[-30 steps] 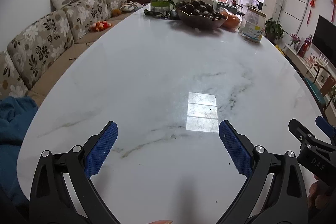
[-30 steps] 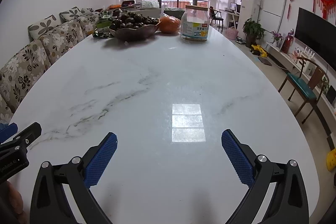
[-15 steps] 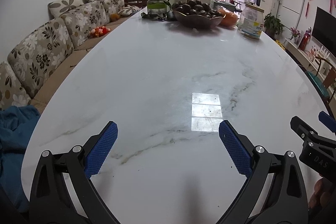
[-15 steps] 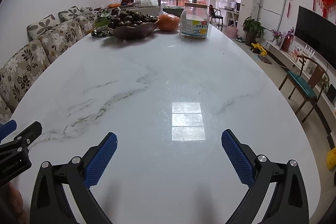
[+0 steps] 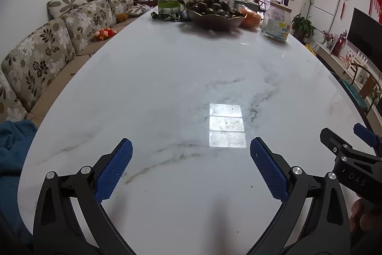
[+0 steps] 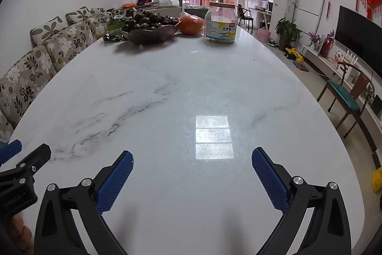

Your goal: Collect trash

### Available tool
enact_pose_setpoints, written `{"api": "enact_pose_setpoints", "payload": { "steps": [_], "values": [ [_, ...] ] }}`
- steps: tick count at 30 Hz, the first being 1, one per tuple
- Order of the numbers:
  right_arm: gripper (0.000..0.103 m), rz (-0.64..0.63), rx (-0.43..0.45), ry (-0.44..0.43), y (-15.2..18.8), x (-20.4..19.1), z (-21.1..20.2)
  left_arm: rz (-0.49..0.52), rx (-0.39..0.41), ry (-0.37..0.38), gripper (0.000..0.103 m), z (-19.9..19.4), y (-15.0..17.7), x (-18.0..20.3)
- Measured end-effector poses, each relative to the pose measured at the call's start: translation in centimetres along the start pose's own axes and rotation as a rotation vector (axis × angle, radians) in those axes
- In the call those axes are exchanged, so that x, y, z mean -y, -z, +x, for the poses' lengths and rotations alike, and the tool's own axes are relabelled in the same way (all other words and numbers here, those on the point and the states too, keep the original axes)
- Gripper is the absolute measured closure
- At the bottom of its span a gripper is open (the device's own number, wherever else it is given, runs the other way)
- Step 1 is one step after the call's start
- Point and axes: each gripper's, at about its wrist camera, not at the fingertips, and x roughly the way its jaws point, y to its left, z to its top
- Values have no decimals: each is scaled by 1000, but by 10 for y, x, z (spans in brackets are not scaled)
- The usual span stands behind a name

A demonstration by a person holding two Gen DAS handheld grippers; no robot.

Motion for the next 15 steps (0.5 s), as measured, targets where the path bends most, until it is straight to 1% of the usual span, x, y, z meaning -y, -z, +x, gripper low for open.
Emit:
{"api": "enact_pose_setpoints", "payload": {
  "steps": [6, 9, 12, 15],
  "values": [
    [5, 5, -8, -6, 2, 0, 0, 19, 5, -8, 7, -2, 2, 3],
    [5, -1, -13, 0, 2, -2, 1, 28, -8, -55, 7, 1, 4, 5],
    [5, -4, -14, 1, 2, -2, 1, 11, -30, -28, 7, 5, 4, 2],
    [5, -4, -9, 0, 1, -1, -1, 1, -29, -35, 7, 6, 4, -1]
  ]
}}
